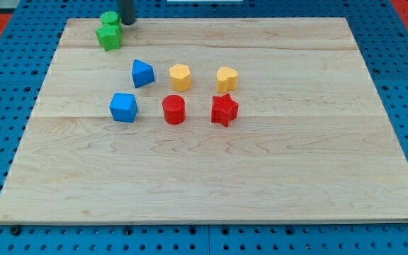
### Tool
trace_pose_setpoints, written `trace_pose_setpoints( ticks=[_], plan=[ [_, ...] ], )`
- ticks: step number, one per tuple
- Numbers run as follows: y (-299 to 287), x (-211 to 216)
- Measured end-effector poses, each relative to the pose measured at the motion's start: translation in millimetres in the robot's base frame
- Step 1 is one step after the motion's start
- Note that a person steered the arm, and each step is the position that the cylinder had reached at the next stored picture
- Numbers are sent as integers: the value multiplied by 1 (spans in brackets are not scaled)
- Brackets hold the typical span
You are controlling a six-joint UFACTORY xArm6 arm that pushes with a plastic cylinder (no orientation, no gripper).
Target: Push the green circle above the blue cube
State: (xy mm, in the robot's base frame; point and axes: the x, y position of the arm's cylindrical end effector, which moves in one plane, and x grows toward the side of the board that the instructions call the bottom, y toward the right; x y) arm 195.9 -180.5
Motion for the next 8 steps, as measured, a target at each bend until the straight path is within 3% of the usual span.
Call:
trace_pose_setpoints(
  ticks=[1,5,8],
  plan=[
    [1,-4],
    [-91,4],
    [-60,109]
  ],
)
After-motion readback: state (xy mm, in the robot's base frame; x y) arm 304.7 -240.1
